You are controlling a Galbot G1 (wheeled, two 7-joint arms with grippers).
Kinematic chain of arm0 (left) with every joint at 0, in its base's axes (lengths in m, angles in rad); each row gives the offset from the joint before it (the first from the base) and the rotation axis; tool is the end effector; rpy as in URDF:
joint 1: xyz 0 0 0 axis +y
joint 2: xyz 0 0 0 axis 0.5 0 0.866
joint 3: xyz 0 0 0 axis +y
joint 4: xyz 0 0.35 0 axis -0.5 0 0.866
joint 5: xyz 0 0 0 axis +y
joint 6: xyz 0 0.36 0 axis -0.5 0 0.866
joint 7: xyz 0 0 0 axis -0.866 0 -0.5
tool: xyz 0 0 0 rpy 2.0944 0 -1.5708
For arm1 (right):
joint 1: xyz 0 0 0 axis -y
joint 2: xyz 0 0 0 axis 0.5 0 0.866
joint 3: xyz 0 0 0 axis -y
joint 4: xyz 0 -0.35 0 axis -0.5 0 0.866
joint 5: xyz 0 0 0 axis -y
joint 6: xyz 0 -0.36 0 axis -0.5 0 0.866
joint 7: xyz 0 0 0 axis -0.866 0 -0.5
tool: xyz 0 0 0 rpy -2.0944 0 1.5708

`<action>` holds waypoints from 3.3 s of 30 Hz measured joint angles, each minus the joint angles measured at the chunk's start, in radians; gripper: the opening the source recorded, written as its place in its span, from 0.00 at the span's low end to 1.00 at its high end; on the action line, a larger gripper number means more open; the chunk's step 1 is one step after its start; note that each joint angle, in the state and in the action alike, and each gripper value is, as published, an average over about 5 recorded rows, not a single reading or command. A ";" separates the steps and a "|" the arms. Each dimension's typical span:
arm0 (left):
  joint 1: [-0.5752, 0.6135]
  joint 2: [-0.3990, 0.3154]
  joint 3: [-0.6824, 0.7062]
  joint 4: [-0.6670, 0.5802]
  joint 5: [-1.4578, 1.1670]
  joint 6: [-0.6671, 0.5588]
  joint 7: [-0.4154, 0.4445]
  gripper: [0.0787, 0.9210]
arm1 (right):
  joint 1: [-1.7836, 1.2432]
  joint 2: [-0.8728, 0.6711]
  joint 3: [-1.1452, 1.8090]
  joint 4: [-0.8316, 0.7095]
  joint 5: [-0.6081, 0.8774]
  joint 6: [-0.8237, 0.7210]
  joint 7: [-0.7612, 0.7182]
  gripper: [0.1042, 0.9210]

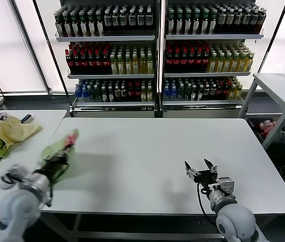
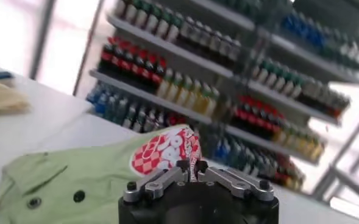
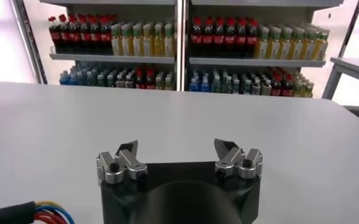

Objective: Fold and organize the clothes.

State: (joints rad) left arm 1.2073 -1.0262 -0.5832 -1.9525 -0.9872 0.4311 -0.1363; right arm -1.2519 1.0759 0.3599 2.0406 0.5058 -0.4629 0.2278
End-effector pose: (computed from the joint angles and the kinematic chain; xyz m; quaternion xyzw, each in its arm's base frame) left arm 0.3014 0.1289 -0.2253 -0.0718 -0.9700 0.1838 0.1420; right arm 0.2716 -0.0428 -0.2499 0.0713 -0.9843 0.0175 0.1603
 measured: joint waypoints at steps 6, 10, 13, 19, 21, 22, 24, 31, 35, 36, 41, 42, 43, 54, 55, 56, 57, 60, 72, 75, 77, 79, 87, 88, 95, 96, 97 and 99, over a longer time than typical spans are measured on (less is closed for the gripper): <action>-0.089 -0.106 0.244 0.040 0.230 -0.015 -0.007 0.05 | -0.018 0.004 0.018 0.012 -0.007 0.008 -0.004 0.88; -0.152 -0.171 0.382 0.092 0.345 -0.022 -0.011 0.06 | -0.029 0.002 0.030 0.014 -0.009 0.013 -0.007 0.88; -0.194 -0.213 0.468 0.132 0.407 -0.028 -0.009 0.11 | -0.032 -0.002 0.037 0.016 -0.008 0.016 -0.009 0.88; -0.251 -0.259 0.593 0.177 0.504 -0.059 0.011 0.32 | -0.029 -0.010 0.038 0.023 -0.004 0.017 -0.011 0.88; -0.258 -0.264 0.616 0.177 0.528 -0.074 0.014 0.38 | -0.026 -0.010 0.035 0.023 0.000 0.019 -0.010 0.88; -0.259 -0.264 0.624 0.173 0.537 -0.081 0.014 0.42 | -0.023 -0.009 0.033 0.023 0.002 0.021 -0.009 0.88; -0.257 -0.261 0.635 0.160 0.552 -0.097 0.015 0.48 | -0.017 -0.005 0.027 0.022 0.007 0.026 -0.006 0.88; -0.207 -0.228 0.596 0.071 0.569 -0.148 0.011 0.73 | 0.019 0.028 -0.019 -0.002 0.031 0.046 0.014 0.88; -0.166 -0.194 0.515 0.039 0.565 -0.179 -0.015 0.84 | 0.059 0.068 -0.072 -0.044 0.045 0.054 0.040 0.88; -0.156 -0.183 0.490 0.036 0.562 -0.187 -0.023 0.86 | 0.073 0.081 -0.088 -0.059 0.050 0.055 0.049 0.88; -0.101 -0.133 0.359 0.026 0.544 -0.222 -0.056 0.88 | 0.151 0.158 -0.167 -0.151 0.076 0.058 0.096 0.88; -0.091 -0.125 0.335 0.023 0.542 -0.228 -0.061 0.88 | 0.168 0.175 -0.181 -0.172 0.080 0.058 0.106 0.88; -0.080 -0.119 0.313 0.021 0.540 -0.234 -0.065 0.88 | 0.186 0.192 -0.195 -0.194 0.083 0.058 0.116 0.88; 0.003 -0.077 0.174 0.007 0.528 -0.273 -0.091 0.88 | 0.324 0.332 -0.302 -0.391 0.090 0.051 0.206 0.75; 0.005 -0.075 0.169 0.006 0.528 -0.274 -0.092 0.88 | 0.331 0.337 -0.306 -0.400 0.092 0.048 0.213 0.72; 0.008 -0.074 0.164 0.005 0.527 -0.274 -0.093 0.88 | 0.337 0.340 -0.310 -0.407 0.094 0.046 0.218 0.69; 0.009 -0.072 0.160 0.005 0.527 -0.276 -0.093 0.88 | 0.343 0.343 -0.315 -0.414 0.096 0.044 0.223 0.64; 0.014 -0.064 0.149 0.005 0.525 -0.279 -0.095 0.88 | 0.360 0.347 -0.325 -0.428 0.097 0.035 0.234 0.54; 0.025 -0.037 0.124 0.009 0.513 -0.288 -0.096 0.88 | 0.430 0.296 -0.328 -0.493 0.001 -0.002 0.179 0.12; 0.033 -0.029 0.120 0.009 0.509 -0.291 -0.094 0.88 | 0.453 0.269 -0.324 -0.518 -0.036 -0.007 0.139 0.06; 0.035 -0.027 0.119 0.008 0.509 -0.292 -0.093 0.88 | 0.469 0.249 -0.321 -0.537 -0.059 -0.006 0.111 0.05; 0.034 -0.026 0.121 0.007 0.511 -0.292 -0.091 0.88 | 0.487 0.228 -0.316 -0.557 -0.081 -0.003 0.080 0.05; 0.029 -0.022 0.141 0.009 0.530 -0.291 -0.077 0.88 | 0.581 0.142 -0.315 -0.671 -0.184 0.087 -0.070 0.05; 0.028 -0.023 0.144 0.009 0.533 -0.291 -0.076 0.88 | 0.595 0.136 -0.315 -0.690 -0.198 0.106 -0.089 0.05; 0.022 -0.027 0.163 0.015 0.549 -0.288 -0.066 0.88 | 0.640 0.101 -0.304 -0.770 -0.280 0.205 -0.181 0.12; 0.023 -0.027 0.166 0.015 0.552 -0.288 -0.064 0.88 | 0.636 0.095 -0.299 -0.770 -0.287 0.215 -0.186 0.15; 0.024 -0.027 0.168 0.014 0.555 -0.288 -0.063 0.88 | 0.630 0.090 -0.293 -0.768 -0.294 0.224 -0.189 0.18; 0.027 -0.028 0.170 0.011 0.559 -0.288 -0.061 0.88 | 0.610 0.080 -0.278 -0.753 -0.305 0.241 -0.190 0.25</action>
State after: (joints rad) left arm 1.2345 -1.0541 -0.4130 -1.9416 -0.4279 0.1431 -0.1977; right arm -0.6414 1.1559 0.0820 1.2876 0.2003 -0.2218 0.0373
